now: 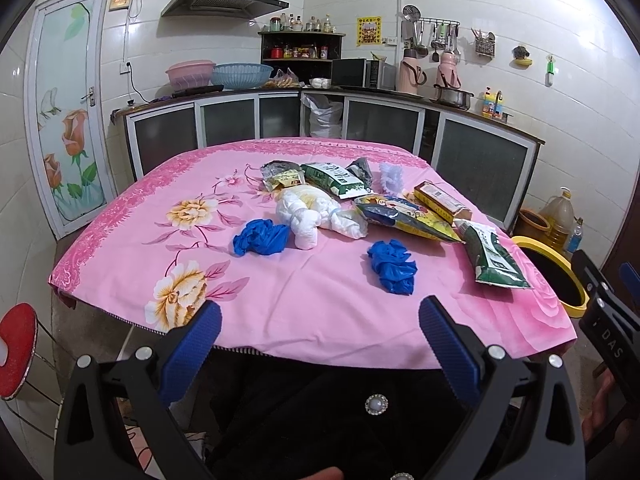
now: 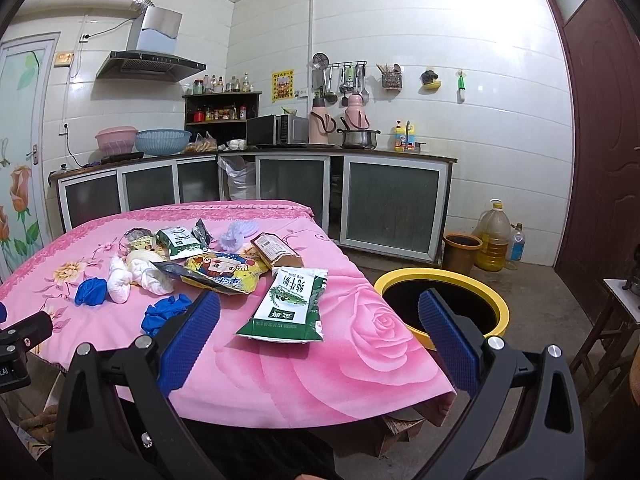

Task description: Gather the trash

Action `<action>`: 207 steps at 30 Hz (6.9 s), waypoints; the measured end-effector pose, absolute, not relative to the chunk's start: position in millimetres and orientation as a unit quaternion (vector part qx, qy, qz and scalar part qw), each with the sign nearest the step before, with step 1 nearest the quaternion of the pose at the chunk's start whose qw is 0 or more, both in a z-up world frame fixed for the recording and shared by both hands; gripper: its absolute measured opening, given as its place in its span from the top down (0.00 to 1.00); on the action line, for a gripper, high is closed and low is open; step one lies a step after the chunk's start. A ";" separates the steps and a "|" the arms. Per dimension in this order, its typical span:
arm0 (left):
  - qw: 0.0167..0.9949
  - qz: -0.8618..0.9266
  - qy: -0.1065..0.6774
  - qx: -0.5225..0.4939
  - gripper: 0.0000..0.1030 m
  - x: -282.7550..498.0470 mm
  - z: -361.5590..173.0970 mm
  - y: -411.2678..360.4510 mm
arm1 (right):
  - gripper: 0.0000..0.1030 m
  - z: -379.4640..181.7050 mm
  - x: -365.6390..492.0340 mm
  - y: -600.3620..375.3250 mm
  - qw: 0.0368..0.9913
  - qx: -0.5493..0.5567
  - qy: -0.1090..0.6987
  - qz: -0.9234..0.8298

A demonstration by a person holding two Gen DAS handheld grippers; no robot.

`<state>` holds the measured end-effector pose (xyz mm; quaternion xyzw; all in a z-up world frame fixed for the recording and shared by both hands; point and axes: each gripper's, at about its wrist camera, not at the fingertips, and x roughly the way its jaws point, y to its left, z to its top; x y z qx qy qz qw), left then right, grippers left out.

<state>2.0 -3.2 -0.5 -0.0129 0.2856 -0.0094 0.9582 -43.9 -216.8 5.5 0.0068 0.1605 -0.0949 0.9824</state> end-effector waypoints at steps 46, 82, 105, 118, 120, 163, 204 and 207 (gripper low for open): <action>0.888 -0.121 0.443 0.042 0.07 220.1 -51.0 84.4 | 0.07 -43.5 179.5 -256.7 0.841 0.062 0.528 0.098; 0.863 -0.163 0.474 0.053 0.88 255.4 -67.5 73.2 | 0.42 -64.2 196.8 -252.2 0.815 0.026 0.574 0.073; 0.891 -0.207 0.403 0.039 0.88 206.5 12.4 45.8 | 0.44 -19.3 157.7 -308.4 0.853 0.093 0.509 0.061; 0.839 -0.359 0.397 0.099 0.88 246.4 24.2 -156.3 | 0.44 -8.8 140.7 -440.2 0.870 0.163 0.463 -0.039; 0.829 -0.381 0.395 0.106 0.88 253.2 24.7 -193.8 | 0.44 -9.2 140.8 -457.6 0.871 0.172 0.457 -0.049; 0.836 -0.439 0.329 0.017 0.08 215.2 37.3 -236.3 | 0.27 -24.9 113.5 -518.2 0.884 0.201 0.413 -0.088; 0.848 -0.273 0.454 -0.024 0.08 179.2 -66.8 -63.7 | 0.24 -35.6 325.0 -240.2 0.840 -0.053 0.529 0.112; 0.846 -0.273 0.458 -0.027 0.08 180.3 -67.0 -62.8 | 0.23 -42.6 327.2 -233.0 0.831 -0.055 0.538 0.127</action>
